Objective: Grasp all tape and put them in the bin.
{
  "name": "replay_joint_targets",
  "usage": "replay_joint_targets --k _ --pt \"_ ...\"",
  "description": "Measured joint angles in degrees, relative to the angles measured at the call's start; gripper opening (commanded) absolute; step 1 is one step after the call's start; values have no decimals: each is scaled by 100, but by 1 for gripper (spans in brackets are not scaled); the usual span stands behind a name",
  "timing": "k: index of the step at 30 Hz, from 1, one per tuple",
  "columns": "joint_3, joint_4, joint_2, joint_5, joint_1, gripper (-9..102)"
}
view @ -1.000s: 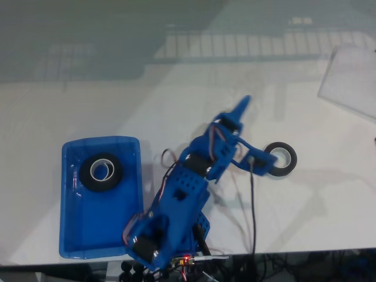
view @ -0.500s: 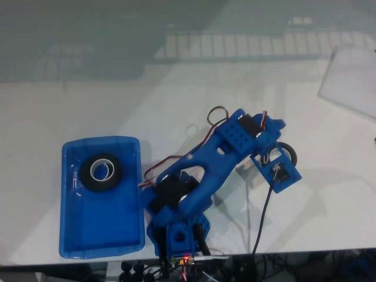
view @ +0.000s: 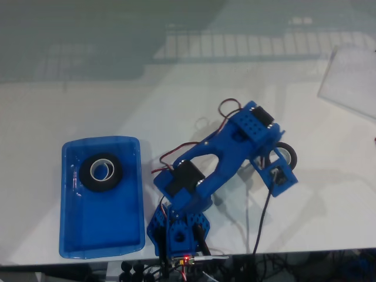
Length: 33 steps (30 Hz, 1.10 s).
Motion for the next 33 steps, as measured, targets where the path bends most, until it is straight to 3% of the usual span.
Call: replay_joint_targets --k 14,33 --pt "-519 167 -905 -114 800 33" --pt "-1301 -105 -2224 -211 853 29"
